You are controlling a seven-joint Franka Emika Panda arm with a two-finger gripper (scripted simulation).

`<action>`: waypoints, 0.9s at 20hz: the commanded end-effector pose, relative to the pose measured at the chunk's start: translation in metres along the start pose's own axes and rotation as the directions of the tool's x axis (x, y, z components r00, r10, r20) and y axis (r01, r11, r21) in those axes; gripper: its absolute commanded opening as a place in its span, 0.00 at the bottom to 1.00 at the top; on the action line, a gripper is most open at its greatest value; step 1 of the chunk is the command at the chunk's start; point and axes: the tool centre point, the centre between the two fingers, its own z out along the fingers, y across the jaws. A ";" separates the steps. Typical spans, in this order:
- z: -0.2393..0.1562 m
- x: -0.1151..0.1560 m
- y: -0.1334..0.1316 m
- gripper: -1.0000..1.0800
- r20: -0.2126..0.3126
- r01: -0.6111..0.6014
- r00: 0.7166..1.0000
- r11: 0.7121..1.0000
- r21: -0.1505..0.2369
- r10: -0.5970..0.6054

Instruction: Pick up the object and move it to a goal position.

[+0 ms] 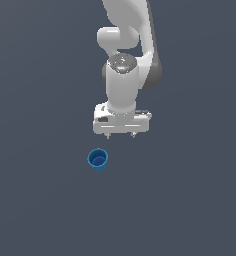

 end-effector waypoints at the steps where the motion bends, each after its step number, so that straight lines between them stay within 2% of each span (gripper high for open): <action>1: 0.000 0.000 0.000 0.62 0.000 0.000 1.000 1.000 0.000 0.000; 8: -0.005 -0.002 -0.009 0.62 0.003 0.035 0.999 0.999 -0.006 -0.035; 18: 0.000 0.002 -0.005 0.62 0.007 -0.029 1.000 0.999 -0.014 0.029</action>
